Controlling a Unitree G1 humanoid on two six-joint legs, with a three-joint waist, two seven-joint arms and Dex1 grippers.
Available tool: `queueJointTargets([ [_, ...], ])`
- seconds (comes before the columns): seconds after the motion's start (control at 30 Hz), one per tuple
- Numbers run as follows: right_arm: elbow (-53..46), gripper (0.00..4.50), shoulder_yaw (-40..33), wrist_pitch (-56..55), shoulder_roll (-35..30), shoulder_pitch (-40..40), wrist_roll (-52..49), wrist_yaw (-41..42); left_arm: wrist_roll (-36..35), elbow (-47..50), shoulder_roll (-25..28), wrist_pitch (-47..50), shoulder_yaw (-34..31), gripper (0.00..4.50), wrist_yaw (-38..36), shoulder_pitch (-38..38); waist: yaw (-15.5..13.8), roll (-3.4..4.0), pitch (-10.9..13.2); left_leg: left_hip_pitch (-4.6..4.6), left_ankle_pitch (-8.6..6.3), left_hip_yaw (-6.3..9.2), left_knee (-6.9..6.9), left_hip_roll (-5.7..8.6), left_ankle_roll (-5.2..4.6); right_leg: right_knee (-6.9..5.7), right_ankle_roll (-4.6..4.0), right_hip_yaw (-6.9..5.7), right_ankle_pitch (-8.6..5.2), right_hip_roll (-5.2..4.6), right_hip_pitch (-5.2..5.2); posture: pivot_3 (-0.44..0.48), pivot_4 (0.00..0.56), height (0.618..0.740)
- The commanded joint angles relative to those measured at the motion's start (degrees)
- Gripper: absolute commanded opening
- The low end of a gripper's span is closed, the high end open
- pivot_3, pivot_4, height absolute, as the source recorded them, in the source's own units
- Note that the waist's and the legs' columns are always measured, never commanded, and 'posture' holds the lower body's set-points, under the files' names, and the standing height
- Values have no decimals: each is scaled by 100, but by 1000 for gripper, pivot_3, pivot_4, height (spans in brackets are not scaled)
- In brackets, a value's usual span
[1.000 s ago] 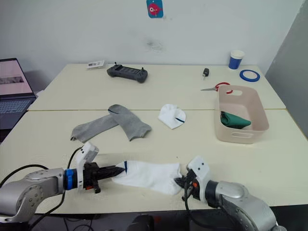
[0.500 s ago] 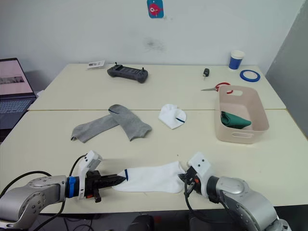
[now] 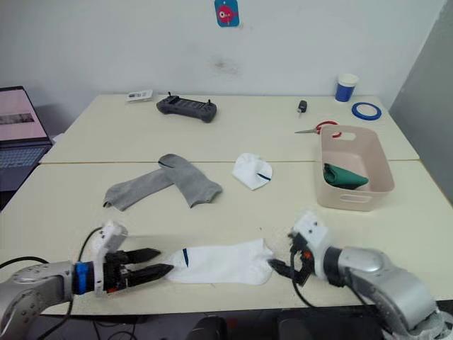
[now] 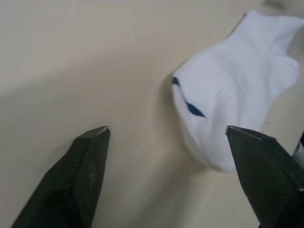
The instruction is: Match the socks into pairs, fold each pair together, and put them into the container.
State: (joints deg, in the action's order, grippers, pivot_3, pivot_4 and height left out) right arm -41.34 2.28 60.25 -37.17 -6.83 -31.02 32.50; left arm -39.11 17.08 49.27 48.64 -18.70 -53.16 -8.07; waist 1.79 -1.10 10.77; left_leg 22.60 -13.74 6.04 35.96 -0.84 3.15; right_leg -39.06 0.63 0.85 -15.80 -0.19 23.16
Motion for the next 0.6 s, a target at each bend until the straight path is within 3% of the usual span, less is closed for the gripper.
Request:
queueJointTargets([
  [0.03, 142, 4500, -85, -335, 176, -462, -86, 41, -164, 0, 73, -109, -234, 4485, 29, 592, -16, -2, -1, 2, 0, 0, 1, 1, 0, 0, 0, 0, 0, 0, 0, 0, 150, 740],
  [0.13, 492, 4500, 174, -542, 590, -887, 253, -351, -18, 73, -132, -249, 105, 4485, 259, 1261, -18, -3, -2, 7, 0, 0, 2, 4, 0, 4, 3, -1, 2, -1, 0, 0, 150, 740],
  [0.3, 430, 4500, 479, -593, 735, -924, 277, -329, 139, -166, -713, -450, 857, 4485, 459, 2523, -28, -4, -2, 13, 1, 0, 4, 5, 1, 6, 6, 3, 3, -4, 0, 0, 150, 740],
  [0.47, 298, 4500, 317, -563, 833, -841, 201, -479, 1183, -1841, -1187, -1429, 1961, 4485, 141, 4034, -21, -4, -2, 8, 2, 2, 6, 6, 1, -2, 10, 0, 8, 1, 0, 0, 150, 740],
  [0.6, 297, 4500, 72, -472, 1135, -975, 281, -945, 2023, -4009, -1959, -2617, 2381, 4485, 264, 5422, -17, -4, -2, 11, 2, 0, 11, 9, 1, -1, 16, 1, 13, 4, 0, 0, 150, 740],
])
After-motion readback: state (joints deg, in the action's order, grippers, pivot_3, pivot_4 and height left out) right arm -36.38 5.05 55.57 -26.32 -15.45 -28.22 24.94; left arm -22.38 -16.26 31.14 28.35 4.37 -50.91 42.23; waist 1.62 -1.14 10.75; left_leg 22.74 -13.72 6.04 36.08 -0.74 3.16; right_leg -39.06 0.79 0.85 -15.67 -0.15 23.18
